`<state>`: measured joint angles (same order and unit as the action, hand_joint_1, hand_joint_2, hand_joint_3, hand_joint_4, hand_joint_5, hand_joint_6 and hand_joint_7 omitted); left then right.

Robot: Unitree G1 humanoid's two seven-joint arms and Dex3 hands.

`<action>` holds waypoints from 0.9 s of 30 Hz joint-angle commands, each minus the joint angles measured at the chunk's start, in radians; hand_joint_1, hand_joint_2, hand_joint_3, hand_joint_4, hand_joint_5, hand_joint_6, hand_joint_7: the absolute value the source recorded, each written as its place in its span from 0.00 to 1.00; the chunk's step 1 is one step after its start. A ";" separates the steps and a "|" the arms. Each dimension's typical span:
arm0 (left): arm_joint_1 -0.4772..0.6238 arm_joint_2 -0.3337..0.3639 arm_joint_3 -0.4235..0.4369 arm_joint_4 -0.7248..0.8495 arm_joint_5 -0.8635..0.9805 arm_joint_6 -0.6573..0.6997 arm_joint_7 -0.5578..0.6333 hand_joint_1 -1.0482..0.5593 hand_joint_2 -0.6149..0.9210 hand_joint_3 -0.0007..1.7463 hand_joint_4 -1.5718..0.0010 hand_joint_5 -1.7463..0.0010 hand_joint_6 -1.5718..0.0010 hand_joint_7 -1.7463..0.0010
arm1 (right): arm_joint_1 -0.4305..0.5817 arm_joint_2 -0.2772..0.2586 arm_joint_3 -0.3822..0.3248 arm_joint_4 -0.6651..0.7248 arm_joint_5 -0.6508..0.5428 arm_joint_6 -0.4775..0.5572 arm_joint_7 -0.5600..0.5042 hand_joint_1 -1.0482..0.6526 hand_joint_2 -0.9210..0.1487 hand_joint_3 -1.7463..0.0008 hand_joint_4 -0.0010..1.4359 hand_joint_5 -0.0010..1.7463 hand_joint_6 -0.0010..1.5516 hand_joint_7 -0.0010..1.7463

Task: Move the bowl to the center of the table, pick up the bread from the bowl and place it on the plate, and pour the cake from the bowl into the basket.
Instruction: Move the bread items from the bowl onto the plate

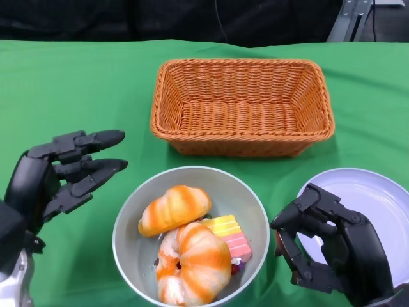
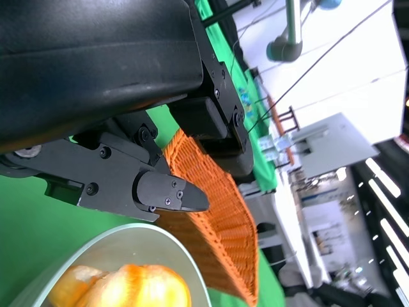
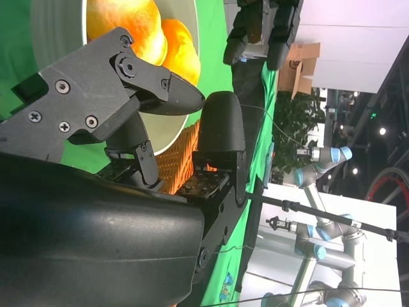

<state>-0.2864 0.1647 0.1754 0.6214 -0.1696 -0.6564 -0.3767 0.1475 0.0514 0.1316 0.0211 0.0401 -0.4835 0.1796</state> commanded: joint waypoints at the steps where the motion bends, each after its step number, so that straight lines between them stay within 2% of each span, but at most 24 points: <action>1: -0.010 0.000 0.020 0.037 -0.020 -0.047 0.006 0.60 1.00 0.13 0.48 0.52 0.35 0.88 | 0.006 -0.010 -0.010 -0.005 0.019 -0.002 0.002 0.53 0.37 0.44 0.47 0.94 0.41 0.75; 2: -0.010 -0.008 0.025 0.058 -0.005 -0.084 0.030 0.60 1.00 0.14 0.49 0.51 0.35 0.88 | 0.009 -0.012 -0.013 -0.007 0.020 -0.004 0.001 0.53 0.37 0.44 0.47 0.94 0.41 0.75; 3: -0.010 -0.014 0.029 0.078 0.009 -0.117 0.051 0.61 1.00 0.18 0.48 0.41 0.36 0.77 | 0.011 -0.014 -0.016 -0.008 0.023 -0.007 0.002 0.53 0.37 0.43 0.47 0.94 0.41 0.75; 4: -0.010 -0.020 0.031 0.093 0.018 -0.143 0.068 0.62 1.00 0.22 0.48 0.32 0.43 0.58 | 0.013 -0.017 -0.019 -0.009 0.026 -0.009 0.003 0.52 0.38 0.43 0.47 0.94 0.41 0.75; 5: -0.010 -0.025 0.032 0.106 0.021 -0.163 0.078 0.63 1.00 0.24 0.49 0.29 0.46 0.49 | 0.015 -0.020 -0.023 -0.009 0.028 -0.010 0.004 0.52 0.38 0.44 0.47 0.94 0.41 0.75; 7: -0.013 -0.033 0.031 0.125 0.016 -0.186 0.085 0.63 1.00 0.26 0.50 0.22 0.50 0.40 | 0.016 -0.026 -0.028 -0.009 0.033 -0.013 0.007 0.51 0.38 0.45 0.48 0.94 0.41 0.74; 17: -0.017 -0.049 0.034 0.166 0.005 -0.224 0.095 0.63 1.00 0.27 0.54 0.14 0.52 0.34 | 0.013 -0.049 -0.068 -0.039 0.020 -0.023 0.003 0.50 0.30 0.56 0.48 0.87 0.43 0.68; 21: -0.008 -0.045 0.030 0.156 0.013 -0.214 0.101 0.63 0.99 0.28 0.55 0.13 0.52 0.33 | 0.002 -0.080 -0.073 -0.084 0.002 0.007 0.012 0.47 0.28 0.59 0.48 0.82 0.45 0.61; 24: -0.002 -0.041 0.030 0.150 0.014 -0.207 0.100 0.63 0.98 0.28 0.54 0.13 0.52 0.33 | -0.007 -0.113 -0.069 -0.135 -0.011 0.037 0.032 0.45 0.20 0.71 0.47 0.80 0.45 0.54; 27: 0.001 -0.040 0.031 0.143 0.013 -0.205 0.102 0.63 0.98 0.28 0.54 0.14 0.52 0.34 | -0.020 -0.133 -0.063 -0.178 -0.027 0.058 0.040 0.43 0.08 0.87 0.46 0.73 0.44 0.47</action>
<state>-0.2949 0.1061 0.2000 0.7752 -0.1576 -0.8643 -0.2881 0.1419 -0.0598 0.0697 -0.1277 0.0226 -0.4372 0.2156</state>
